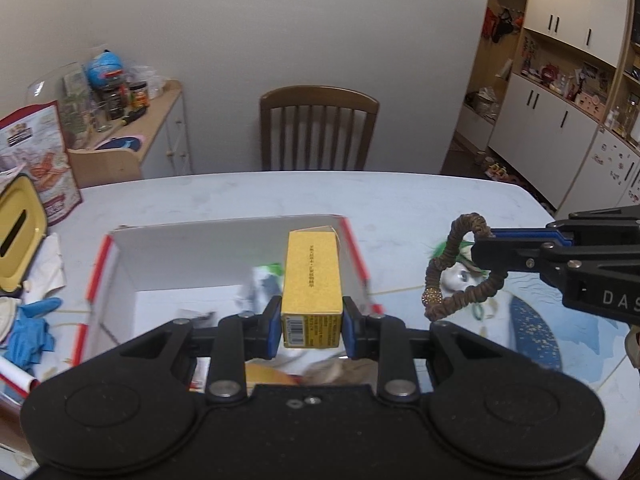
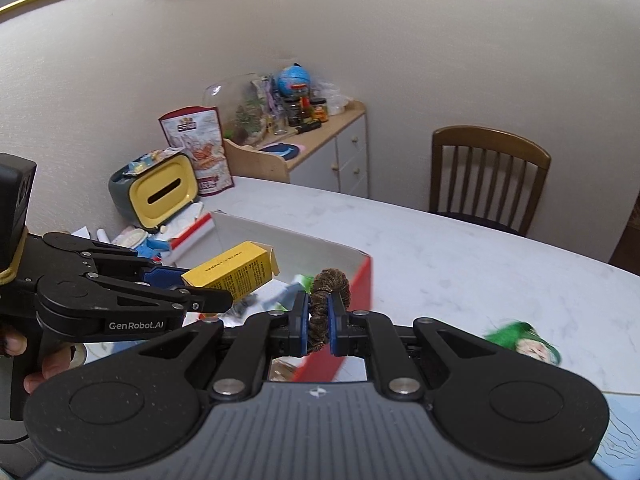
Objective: Organize objects
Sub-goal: 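Lift the bracelet and yellow box and carry both over the cardboard box, then lower the bracelet and yellow box into the box and open both grippers, then move both grippers back toward the white plush and green-haired doll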
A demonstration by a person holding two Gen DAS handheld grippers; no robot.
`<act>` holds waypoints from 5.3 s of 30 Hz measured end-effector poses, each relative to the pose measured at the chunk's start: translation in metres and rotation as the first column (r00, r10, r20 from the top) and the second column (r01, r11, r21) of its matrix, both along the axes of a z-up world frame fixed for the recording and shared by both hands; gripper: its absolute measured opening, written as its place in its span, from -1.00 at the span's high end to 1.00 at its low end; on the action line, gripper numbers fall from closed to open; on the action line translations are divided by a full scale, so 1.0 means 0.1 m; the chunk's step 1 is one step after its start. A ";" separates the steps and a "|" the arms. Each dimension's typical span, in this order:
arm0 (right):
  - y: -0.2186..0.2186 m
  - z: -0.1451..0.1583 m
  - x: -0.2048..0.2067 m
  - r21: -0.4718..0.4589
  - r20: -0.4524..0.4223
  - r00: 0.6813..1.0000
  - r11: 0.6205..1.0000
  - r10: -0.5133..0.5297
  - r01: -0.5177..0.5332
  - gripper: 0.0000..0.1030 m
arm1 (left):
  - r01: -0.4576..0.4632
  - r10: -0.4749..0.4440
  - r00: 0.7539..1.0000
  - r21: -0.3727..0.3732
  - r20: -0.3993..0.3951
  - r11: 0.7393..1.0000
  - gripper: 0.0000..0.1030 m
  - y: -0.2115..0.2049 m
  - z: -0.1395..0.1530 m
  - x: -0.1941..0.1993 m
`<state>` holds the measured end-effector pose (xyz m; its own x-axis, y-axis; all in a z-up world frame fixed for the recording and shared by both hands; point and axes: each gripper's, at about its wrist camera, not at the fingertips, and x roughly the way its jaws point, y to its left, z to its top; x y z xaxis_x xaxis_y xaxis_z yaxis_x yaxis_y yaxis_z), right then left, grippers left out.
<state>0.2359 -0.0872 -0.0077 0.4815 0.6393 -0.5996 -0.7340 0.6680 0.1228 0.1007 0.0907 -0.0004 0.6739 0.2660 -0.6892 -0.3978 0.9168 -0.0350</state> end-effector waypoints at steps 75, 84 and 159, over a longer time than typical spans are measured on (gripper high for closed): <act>1.50 -1.12 0.44 -0.189 -0.222 0.975 0.982 -0.020 -0.023 0.79 | -0.065 0.059 0.961 -0.011 -0.270 0.998 0.20 1.30 -0.82 0.25; 1.23 -0.82 0.30 -0.115 -0.192 0.981 0.993 -0.019 -0.003 0.78 | -0.031 0.033 0.976 0.012 -0.214 0.999 0.02 1.00 -0.56 0.17; -2.10 -0.91 1.14 0.032 -0.166 0.933 0.944 -0.318 0.328 -0.77 | 0.082 -0.081 0.993 0.007 -0.086 0.997 -0.99 -1.28 -0.88 1.72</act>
<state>0.3495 -0.2972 -0.0991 0.5709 0.5009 -0.6505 -0.4480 0.8540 0.2644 0.2722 -0.0369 -0.0889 0.6323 0.2201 -0.7428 -0.3230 0.9464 0.0055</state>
